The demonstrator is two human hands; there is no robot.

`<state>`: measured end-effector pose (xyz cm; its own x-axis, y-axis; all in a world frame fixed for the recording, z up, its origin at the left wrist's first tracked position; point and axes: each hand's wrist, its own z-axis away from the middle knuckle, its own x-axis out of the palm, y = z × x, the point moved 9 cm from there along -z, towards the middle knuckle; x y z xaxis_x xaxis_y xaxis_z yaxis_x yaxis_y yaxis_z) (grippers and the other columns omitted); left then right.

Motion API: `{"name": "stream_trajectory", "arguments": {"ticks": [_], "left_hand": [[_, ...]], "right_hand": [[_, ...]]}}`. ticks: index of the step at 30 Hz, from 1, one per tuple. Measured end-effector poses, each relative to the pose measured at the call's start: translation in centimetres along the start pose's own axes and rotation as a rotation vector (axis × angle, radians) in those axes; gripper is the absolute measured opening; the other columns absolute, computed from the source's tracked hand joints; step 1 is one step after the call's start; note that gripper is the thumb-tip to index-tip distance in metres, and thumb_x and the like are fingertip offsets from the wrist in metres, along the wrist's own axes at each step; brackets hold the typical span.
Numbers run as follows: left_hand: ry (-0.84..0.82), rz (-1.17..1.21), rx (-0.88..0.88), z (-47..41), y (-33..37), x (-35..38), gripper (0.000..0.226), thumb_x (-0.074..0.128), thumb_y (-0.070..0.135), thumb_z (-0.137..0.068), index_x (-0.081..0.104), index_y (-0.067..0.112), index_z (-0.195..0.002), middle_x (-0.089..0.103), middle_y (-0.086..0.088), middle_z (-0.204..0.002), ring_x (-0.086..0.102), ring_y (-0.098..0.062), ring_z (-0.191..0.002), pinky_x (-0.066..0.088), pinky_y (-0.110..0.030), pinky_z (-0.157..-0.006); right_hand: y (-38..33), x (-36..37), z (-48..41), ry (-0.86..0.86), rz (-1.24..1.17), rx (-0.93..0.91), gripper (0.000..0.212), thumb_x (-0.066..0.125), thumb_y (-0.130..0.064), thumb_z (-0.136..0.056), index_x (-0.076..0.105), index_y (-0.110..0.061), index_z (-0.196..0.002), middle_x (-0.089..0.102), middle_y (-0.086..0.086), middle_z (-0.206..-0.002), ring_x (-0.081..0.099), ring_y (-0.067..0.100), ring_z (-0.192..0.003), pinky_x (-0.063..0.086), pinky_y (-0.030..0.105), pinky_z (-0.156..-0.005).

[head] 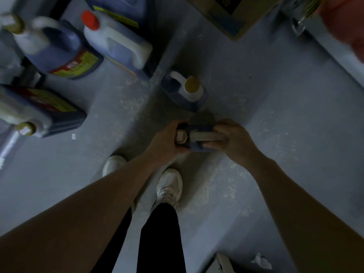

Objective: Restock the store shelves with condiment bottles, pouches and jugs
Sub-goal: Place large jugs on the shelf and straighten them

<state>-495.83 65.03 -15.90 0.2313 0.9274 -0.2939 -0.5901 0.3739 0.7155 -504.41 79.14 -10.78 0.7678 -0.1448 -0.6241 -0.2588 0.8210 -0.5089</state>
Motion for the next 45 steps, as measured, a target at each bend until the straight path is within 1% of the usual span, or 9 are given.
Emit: {"name": "stream_trajectory", "arguments": {"ticks": [4, 7, 11, 14, 26, 31, 36, 41, 45], "left_hand": [[-0.133, 0.105, 0.051, 1.3, 2.5, -3.3, 0.087, 0.091, 0.015, -0.067, 0.043, 0.017, -0.139, 0.054, 0.002, -0.133, 0.052, -0.020, -0.127, 0.044, -0.037, -0.107], [-0.243, 0.169, 0.088, 2.9, 5.7, -6.1, 0.085, 0.089, 0.004, -0.066, 0.044, 0.018, -0.136, 0.055, 0.011, -0.129, 0.055, 0.001, -0.119, 0.046, -0.013, -0.096], [-0.311, 0.208, 0.057, 5.5, 10.5, -10.5, 0.080, 0.089, 0.036, -0.054, 0.049, 0.044, -0.123, 0.060, 0.026, -0.123, 0.057, 0.006, -0.116, 0.050, -0.020, -0.097], [-0.278, 0.194, 0.081, 7.4, 13.9, -13.9, 0.075, 0.087, 0.043, -0.054, 0.051, 0.046, -0.120, 0.065, 0.029, -0.116, 0.061, 0.003, -0.112, 0.051, -0.021, -0.094], [-0.003, 0.392, 0.176, 20.3, 28.1, -26.6, 0.046, 0.086, 0.051, -0.065, 0.062, 0.051, -0.105, 0.072, 0.027, -0.101, 0.069, 0.001, -0.094, 0.053, -0.011, -0.070], [0.117, 0.360, 0.238, 27.2, 32.0, -31.0, 0.061, 0.078, 0.066, -0.057, 0.064, 0.040, -0.110, 0.074, 0.016, -0.106, 0.070, -0.004, -0.099, 0.057, -0.036, -0.091], [0.248, 0.429, 0.279, 35.8, 34.8, -36.2, 0.053, 0.082, 0.054, -0.069, 0.064, 0.035, -0.115, 0.074, 0.015, -0.110, 0.069, -0.005, -0.103, 0.054, -0.026, -0.086], [0.380, 0.402, 0.319, 44.6, 36.1, -41.4, 0.042, 0.077, 0.039, -0.077, 0.061, 0.033, -0.115, 0.073, 0.023, -0.104, 0.068, 0.004, -0.096, 0.050, -0.010, -0.076], [0.524, 0.402, 0.321, 51.2, 35.3, -45.5, 0.059, 0.082, 0.046, -0.076, 0.057, 0.029, -0.126, 0.073, 0.012, -0.111, 0.070, -0.005, -0.100, 0.055, -0.024, -0.084]], "right_hand": [[-1.9, -2.1, 1.9, 0.073, -0.291, 0.091, 0.033, 0.082, -0.029, -0.082, 0.068, 0.000, -0.091, 0.065, 0.011, -0.086, 0.061, 0.027, -0.080, 0.048, 0.035, -0.074], [-3.8, -4.1, 3.6, 0.050, -0.504, 0.177, 0.033, 0.080, -0.026, -0.084, 0.065, 0.003, -0.087, 0.061, 0.021, -0.081, 0.058, 0.028, -0.075, 0.045, 0.034, -0.067], [-7.2, -8.0, 5.8, 0.072, -0.750, 0.241, 0.039, 0.079, -0.023, -0.085, 0.062, 0.012, -0.090, 0.054, 0.032, -0.083, 0.053, 0.022, -0.075, 0.043, 0.032, -0.067], [-10.4, -12.1, 6.9, 0.128, -0.802, 0.232, 0.026, 0.079, -0.027, -0.085, 0.064, -0.009, -0.073, 0.056, 0.010, -0.066, 0.056, 0.012, -0.066, 0.045, 0.024, -0.058], [-26.6, -28.9, 13.9, 0.310, -0.853, 0.058, 0.064, 0.078, -0.059, -0.068, 0.047, -0.004, -0.080, 0.044, 0.010, -0.075, 0.044, 0.025, -0.071, 0.034, 0.042, -0.067], [-33.0, -33.5, 17.1, 0.354, -0.733, -0.033, 0.044, 0.082, -0.043, -0.080, 0.051, -0.016, -0.065, 0.046, -0.003, -0.059, 0.046, 0.010, -0.059, 0.036, 0.028, -0.058], [-41.3, -36.6, 19.6, 0.320, -0.616, -0.139, 0.036, 0.080, -0.036, -0.083, 0.055, -0.022, -0.061, 0.052, -0.013, -0.053, 0.049, 0.003, -0.055, 0.037, 0.025, -0.059], [-50.9, -37.8, 22.0, 0.258, -0.527, -0.273, 0.038, 0.081, -0.042, -0.081, 0.065, -0.008, -0.074, 0.068, 0.010, -0.073, 0.065, 0.019, -0.073, 0.048, 0.041, -0.069], [-59.3, -38.2, 23.8, 0.245, -0.448, -0.415, 0.036, 0.082, -0.043, -0.080, 0.069, -0.010, -0.077, 0.071, 0.007, -0.076, 0.068, 0.023, -0.075, 0.052, 0.038, -0.067]]}}
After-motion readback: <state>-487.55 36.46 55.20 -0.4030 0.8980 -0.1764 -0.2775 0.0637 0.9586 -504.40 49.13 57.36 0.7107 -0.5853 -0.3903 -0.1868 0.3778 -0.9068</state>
